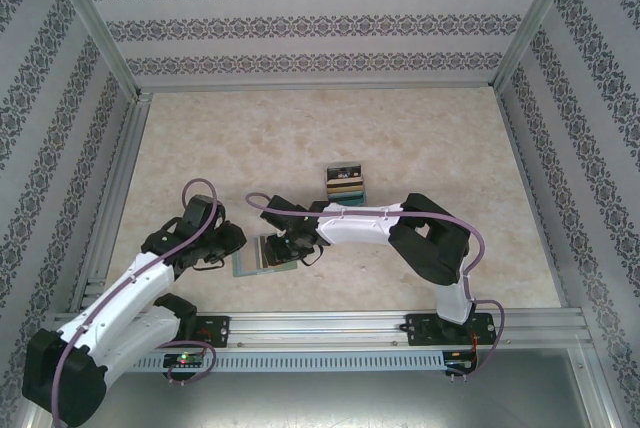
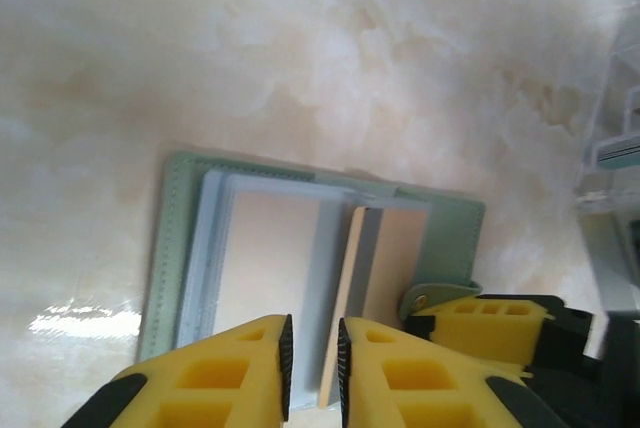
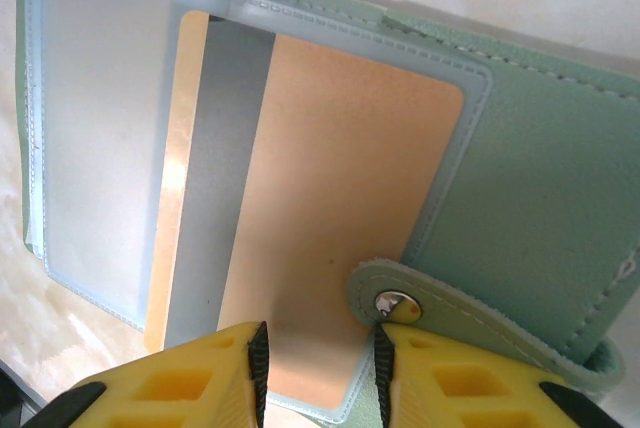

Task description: Take the credit cards out of the card holder

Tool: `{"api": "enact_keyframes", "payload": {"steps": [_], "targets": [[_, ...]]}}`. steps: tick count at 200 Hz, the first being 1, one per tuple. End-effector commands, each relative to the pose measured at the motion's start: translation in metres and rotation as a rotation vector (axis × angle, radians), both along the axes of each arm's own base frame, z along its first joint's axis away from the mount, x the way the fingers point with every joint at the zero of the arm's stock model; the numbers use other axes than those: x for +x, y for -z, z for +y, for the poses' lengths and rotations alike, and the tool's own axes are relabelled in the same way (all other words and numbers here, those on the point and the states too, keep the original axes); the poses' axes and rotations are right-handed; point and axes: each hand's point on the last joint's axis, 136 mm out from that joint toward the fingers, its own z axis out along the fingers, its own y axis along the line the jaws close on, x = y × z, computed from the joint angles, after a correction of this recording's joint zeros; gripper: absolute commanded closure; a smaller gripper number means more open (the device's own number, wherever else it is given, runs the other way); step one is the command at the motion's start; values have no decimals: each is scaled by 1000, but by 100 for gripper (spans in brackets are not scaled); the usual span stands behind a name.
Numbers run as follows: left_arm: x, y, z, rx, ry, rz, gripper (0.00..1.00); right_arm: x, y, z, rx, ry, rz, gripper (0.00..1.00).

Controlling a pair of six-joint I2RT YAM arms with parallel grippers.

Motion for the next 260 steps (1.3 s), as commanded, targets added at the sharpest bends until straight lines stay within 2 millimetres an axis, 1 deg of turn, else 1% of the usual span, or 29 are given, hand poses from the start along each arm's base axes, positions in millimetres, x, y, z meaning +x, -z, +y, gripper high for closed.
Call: {"api": "enact_keyframes", "payload": {"steps": [1, 14, 24, 34, 44, 101, 145, 164, 191, 246, 260], "targets": [[7, -8, -15, -71, 43, -28, 78, -6, 15, 1, -20, -27, 28, 63], [8, -1, -27, -134, 68, -11, 81, -6, 15, 2, -18, -28, 28, 63], [7, 8, -32, -162, 72, 8, 83, -5, 15, 2, -17, -27, 29, 63], [6, 17, -33, -173, 67, 30, 86, -5, 15, 2, -18, -30, 30, 63], [4, 21, -37, -193, 76, 37, 87, -5, 16, 2, -19, -29, 30, 63], [2, 37, -45, -244, 87, 65, 89, -4, 15, 1, -19, -25, 28, 63], [-3, 44, -41, -223, 83, 93, 89, -5, 15, 0, -19, -26, 29, 63], [-6, 48, -38, -201, 79, 108, 84, -5, 15, 1, -18, -26, 30, 63], [-9, 53, -35, -182, 78, 125, 83, -5, 15, 1, -18, -26, 30, 63], [-12, 62, -33, -160, 76, 167, 85, -6, 15, 1, -18, -26, 31, 64], [-12, 62, -35, -168, 82, 163, 84, -6, 15, 1, -16, -27, 30, 64]]}}
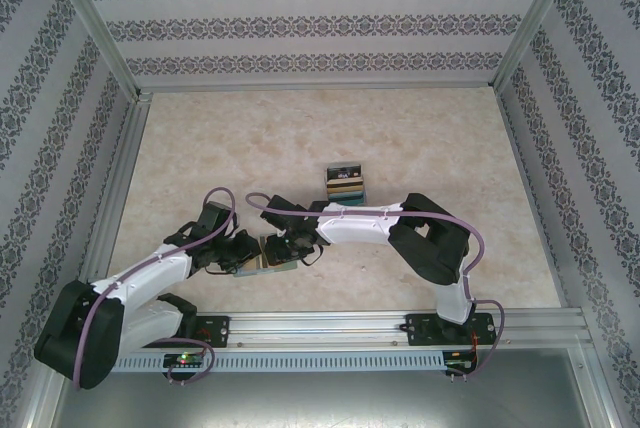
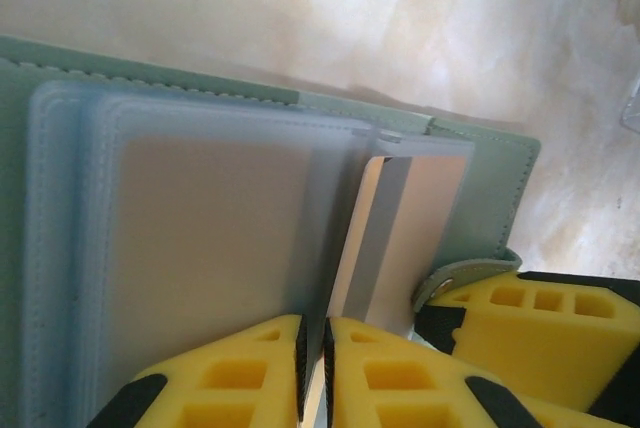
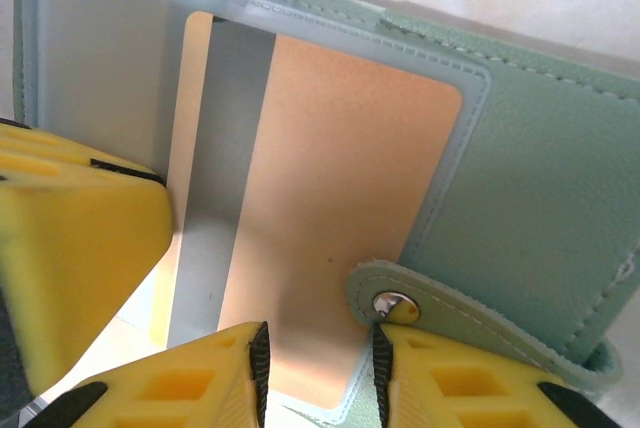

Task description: Take the credit cards out of the card holder

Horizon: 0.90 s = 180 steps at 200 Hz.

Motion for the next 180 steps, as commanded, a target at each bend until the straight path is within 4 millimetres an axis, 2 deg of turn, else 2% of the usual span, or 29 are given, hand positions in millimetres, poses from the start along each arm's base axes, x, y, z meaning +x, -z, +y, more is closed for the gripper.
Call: {"api": "enact_keyframes", "payload": {"steps": [1, 84, 108, 120, 180], "targets": [[-3, 5, 4, 17, 1, 13, 84, -6, 14, 1, -14, -25, 29, 64], [0, 2, -6, -43, 20, -9, 85, -6, 14, 2, -13, -26, 31, 64], [0, 1, -5, -41, 19, -11, 94, -6, 15, 1, -15, -27, 31, 64], [0, 0, -3, -33, 13, -13, 100, -6, 16, 1, -17, -26, 33, 64], [-6, -7, 22, 109, -19, -23, 100, -4, 20, -7, -32, -2, 41, 65]]}}
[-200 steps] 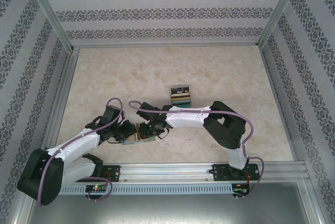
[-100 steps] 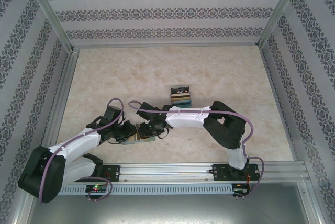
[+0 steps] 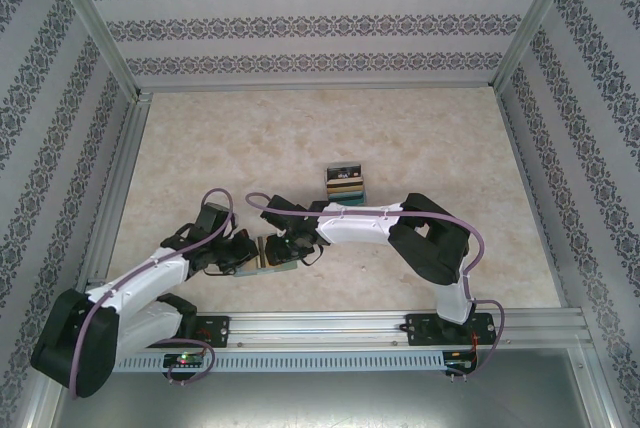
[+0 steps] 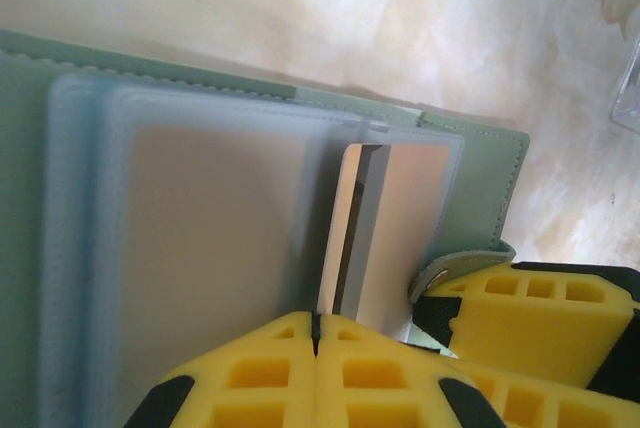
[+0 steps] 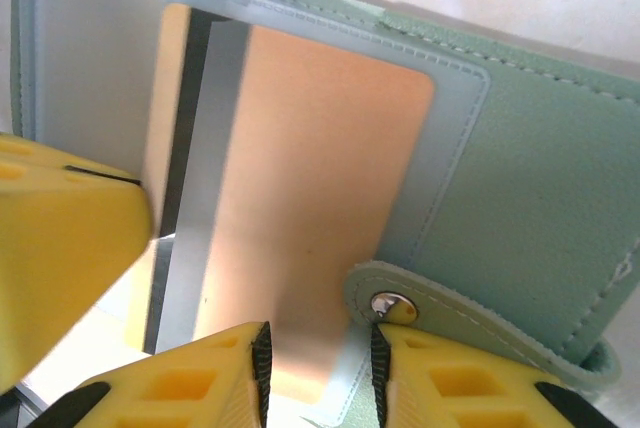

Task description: Take the credit cards out of the card holder

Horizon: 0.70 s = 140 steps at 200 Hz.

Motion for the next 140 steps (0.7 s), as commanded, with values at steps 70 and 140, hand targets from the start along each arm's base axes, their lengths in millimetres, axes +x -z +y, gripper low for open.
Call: {"api": "enact_keyframes", "payload": {"steps": [70, 140], "targets": [[-8, -15, 32, 162, -22, -1, 100, -2, 20, -10, -33, 5, 41, 65], [-13, -43, 40, 178, -43, -38, 100, 7, 4, -9, -4, 2, 7, 65]]}}
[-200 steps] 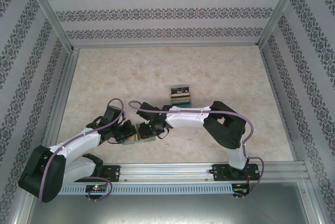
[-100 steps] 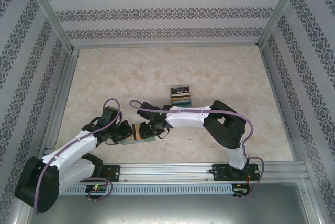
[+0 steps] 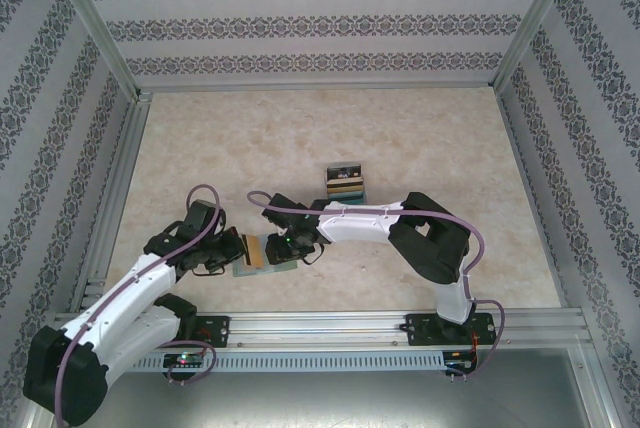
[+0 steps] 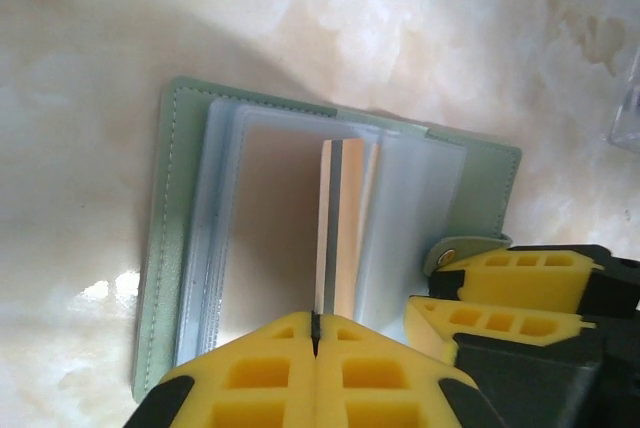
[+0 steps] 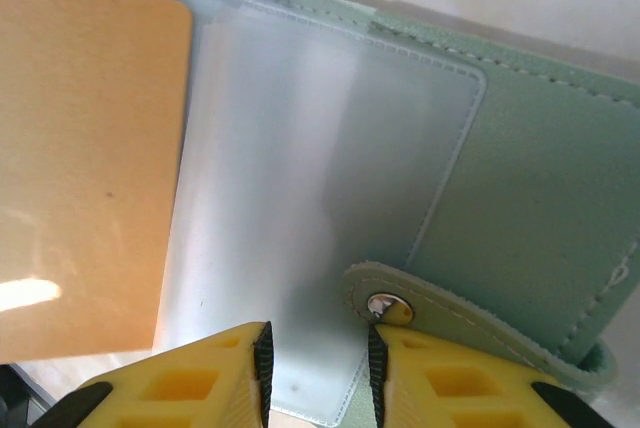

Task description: Take the credit cards out of the card holder

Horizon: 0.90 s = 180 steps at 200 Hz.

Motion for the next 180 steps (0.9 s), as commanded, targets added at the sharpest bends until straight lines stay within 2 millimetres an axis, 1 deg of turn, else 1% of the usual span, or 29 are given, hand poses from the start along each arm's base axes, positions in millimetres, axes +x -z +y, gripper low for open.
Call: {"api": "enact_keyframes", "payload": {"steps": [1, 31, 54, 90, 125, 140, 161, 180], "targets": [[-6, -8, 10, 40, -13, 15, 100, 6, 3, -7, -11, 0, -12, 65], [-3, -23, 10, 33, -16, -16, 100, 15, -18, -5, 21, -6, -52, 63], [2, -40, 6, 9, -5, -58, 100, 23, -40, -2, 58, -4, -83, 62], [18, -68, -8, -79, 12, -174, 100, 39, -76, -6, 127, 23, -127, 60], [32, -81, -26, -199, 21, -252, 100, 55, -107, -14, 241, 90, -132, 60], [36, -81, -28, -223, 17, -264, 100, 60, -115, -18, 285, 117, -124, 60], [38, -88, -36, -289, 31, -298, 100, 62, -126, -15, 379, 139, -84, 60], [44, -93, -40, -361, 13, -335, 100, 67, -130, -16, 463, 191, -36, 62]]}}
